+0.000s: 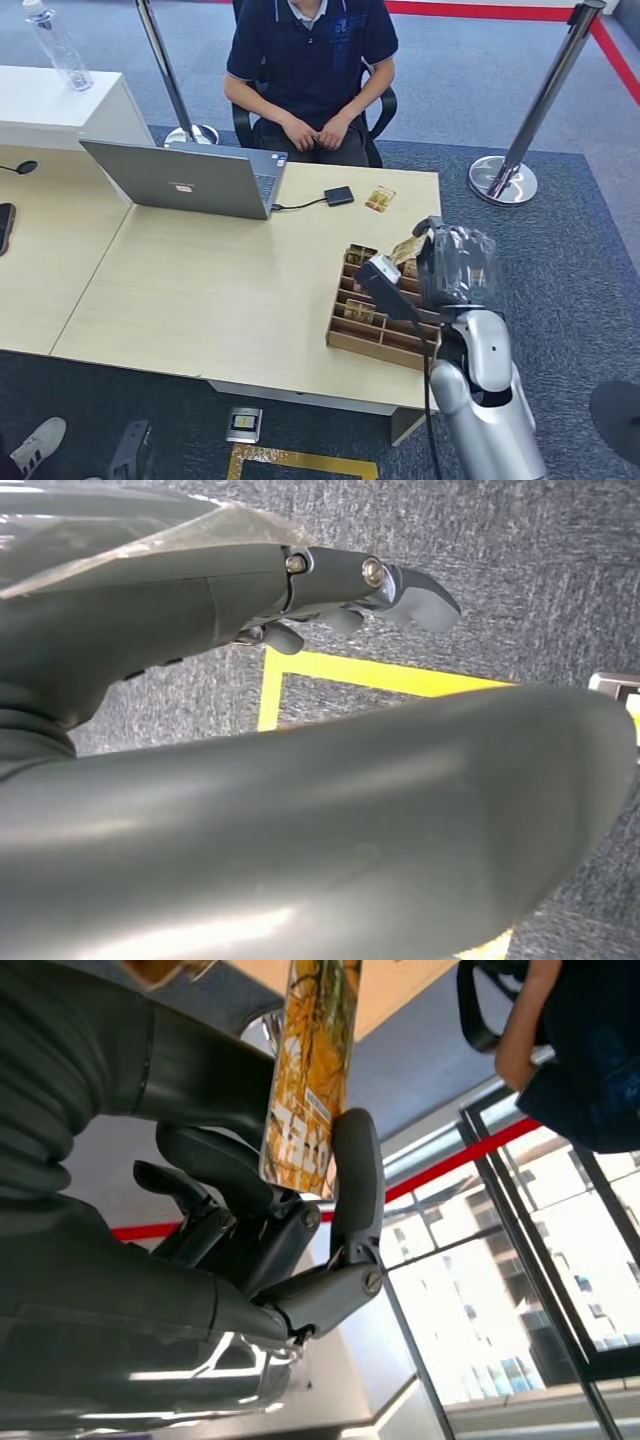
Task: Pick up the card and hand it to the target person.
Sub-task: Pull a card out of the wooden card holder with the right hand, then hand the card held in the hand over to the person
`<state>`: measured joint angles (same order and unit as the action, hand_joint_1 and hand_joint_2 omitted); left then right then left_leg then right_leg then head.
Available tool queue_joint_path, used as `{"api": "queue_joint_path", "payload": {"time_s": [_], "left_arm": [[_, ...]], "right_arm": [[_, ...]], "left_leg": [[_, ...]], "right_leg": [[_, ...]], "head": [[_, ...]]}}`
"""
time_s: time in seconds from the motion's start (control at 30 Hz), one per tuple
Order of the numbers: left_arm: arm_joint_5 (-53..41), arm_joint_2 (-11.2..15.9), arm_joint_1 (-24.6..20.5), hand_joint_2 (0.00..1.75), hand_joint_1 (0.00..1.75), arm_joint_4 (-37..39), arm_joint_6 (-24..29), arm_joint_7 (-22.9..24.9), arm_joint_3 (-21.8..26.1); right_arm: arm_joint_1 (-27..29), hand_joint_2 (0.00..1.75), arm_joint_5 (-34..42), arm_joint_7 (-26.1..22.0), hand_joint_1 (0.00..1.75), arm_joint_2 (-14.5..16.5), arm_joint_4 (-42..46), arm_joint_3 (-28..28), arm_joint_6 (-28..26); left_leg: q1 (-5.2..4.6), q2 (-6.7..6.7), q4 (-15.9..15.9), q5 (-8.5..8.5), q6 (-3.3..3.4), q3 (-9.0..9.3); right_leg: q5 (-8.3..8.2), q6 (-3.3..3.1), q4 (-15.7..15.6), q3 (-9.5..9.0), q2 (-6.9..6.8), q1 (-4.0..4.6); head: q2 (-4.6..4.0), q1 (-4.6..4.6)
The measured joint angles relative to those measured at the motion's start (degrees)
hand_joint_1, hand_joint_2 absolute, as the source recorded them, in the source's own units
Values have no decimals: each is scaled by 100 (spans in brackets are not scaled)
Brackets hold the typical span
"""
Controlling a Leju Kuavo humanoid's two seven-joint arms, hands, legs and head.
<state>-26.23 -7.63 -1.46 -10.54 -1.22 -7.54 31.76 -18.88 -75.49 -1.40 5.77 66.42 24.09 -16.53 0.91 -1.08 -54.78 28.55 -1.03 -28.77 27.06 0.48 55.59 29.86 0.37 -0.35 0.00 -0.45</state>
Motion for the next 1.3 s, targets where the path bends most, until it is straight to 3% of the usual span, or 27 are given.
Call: {"api": "queue_joint_path", "payload": {"time_s": [0.27,0.57,0.87,1.3], "left_arm": [[-248,-36,-30,0,0,0,-34,78,18],[-460,-37,-44,0,0,0,-89,121,15],[-593,-37,-52,0,0,0,-103,183,14],[-670,-37,-57,0,0,0,-103,184,13]], "right_arm": [[-1744,175,353,362,175,643,-2065,3,-450],[-2919,175,250,1144,175,856,-3615,-225,-437],[-3352,175,32,1737,175,859,-4298,-396,-103],[-3468,175,-26,1746,175,871,-4584,-501,-78]], "left_leg": [[1,0,0,-14,0,-1],[0,-1,-1,-14,0,-6],[0,-1,-1,-14,0,-6],[0,-1,-1,-14,0,-8]], "right_leg": [[-10,-4,3,4,0,0],[-11,-3,0,7,0,0],[-12,-2,0,8,0,0],[-12,-2,0,8,0,0]], "head": [[0,-1],[0,0],[0,-1],[0,0]]}}
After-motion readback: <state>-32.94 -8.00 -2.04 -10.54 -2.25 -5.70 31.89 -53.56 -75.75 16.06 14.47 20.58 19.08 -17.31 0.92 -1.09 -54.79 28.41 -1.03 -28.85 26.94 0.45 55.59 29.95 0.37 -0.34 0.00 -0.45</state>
